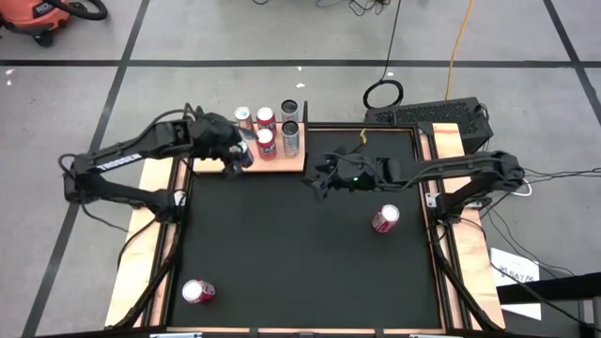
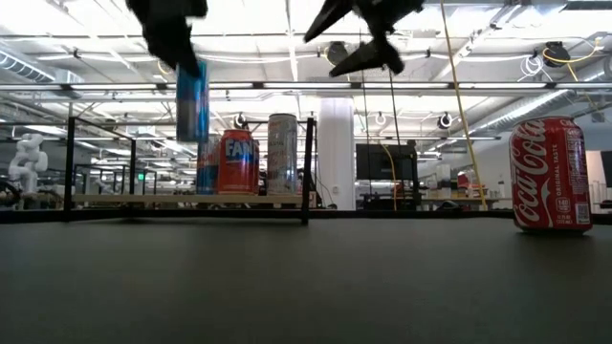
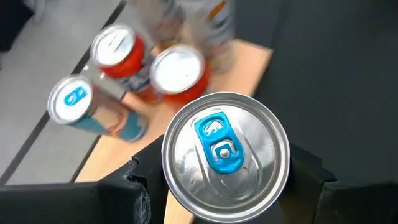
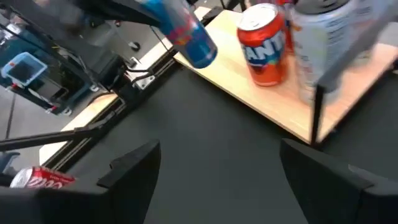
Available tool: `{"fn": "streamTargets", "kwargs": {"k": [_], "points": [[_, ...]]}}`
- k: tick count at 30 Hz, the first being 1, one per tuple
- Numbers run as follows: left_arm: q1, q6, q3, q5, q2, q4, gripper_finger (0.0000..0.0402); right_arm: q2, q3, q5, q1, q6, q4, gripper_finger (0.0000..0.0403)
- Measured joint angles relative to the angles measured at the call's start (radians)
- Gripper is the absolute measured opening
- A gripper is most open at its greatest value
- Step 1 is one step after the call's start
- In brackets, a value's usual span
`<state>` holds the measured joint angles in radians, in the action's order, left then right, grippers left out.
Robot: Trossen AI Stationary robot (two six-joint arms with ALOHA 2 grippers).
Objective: Place canned beverage on shelf
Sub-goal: Put the blue soda can aligned with the other blue soda can on the shelf
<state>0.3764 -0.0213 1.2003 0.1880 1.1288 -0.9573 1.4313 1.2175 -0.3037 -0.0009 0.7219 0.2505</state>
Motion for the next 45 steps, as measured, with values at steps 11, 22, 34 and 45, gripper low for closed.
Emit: {"fn": "streamTargets", "kwargs": {"k": [11,22,34,45], "points": [[0.292,-0.209,-0.181,-0.182,0.018,0.287,0.021,-0.207,0.0,-0.092,-0.015,0.0,0.263,0.0319],[0.374,-0.309,-0.193,-0.254,0.113,0.28,0.021,-0.254,0.0,-0.085,-0.072,0.018,0.388,0.0319],[0.417,-0.249,-0.189,-0.266,0.166,0.302,0.0253,-0.259,0.0,-0.032,-0.09,0.0,0.398,0.0319],[0.418,-0.248,-0.157,-0.26,0.111,0.248,0.0287,-0.299,0.0,-0.005,-0.09,0.01,0.533,0.0321]]}}
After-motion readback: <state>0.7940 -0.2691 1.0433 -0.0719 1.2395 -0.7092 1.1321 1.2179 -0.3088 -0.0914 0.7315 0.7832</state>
